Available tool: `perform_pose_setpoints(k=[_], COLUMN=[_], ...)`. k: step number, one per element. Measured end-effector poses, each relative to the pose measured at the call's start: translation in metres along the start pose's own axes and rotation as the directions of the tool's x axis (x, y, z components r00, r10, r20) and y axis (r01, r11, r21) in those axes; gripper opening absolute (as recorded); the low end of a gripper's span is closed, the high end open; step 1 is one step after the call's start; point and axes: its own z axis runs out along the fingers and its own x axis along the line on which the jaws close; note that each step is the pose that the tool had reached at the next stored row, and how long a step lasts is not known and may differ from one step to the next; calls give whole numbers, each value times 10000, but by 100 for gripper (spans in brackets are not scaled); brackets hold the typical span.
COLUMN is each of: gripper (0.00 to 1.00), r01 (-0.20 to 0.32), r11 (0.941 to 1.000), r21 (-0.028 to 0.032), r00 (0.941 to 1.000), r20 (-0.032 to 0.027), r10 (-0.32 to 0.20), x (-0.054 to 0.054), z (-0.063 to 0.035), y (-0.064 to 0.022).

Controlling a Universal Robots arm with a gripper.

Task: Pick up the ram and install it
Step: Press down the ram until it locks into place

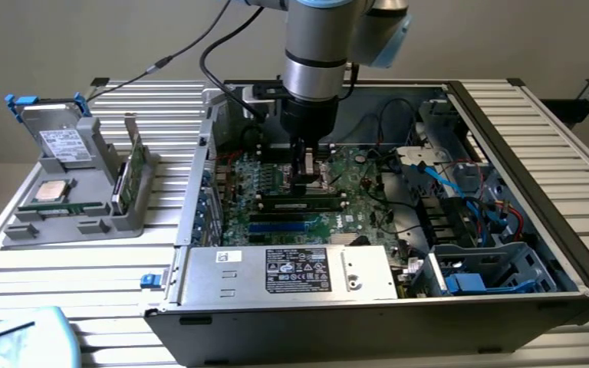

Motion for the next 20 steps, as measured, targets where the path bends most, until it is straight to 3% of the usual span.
perform_pose_setpoints(k=[6,11,16,20], gripper=[10,10,10,10], r01=[-92,-787,-1538,-2132], r11=[10000,9969,9881,9769], r21=[-7,-39,-89,-135], r00=[10000,9969,9880,9769], r20=[7,52,103,141], r10=[92,788,1539,2134], x=[1,1,1,0], z=[0,1,5,10], y=[-4,-4,-4,-4])
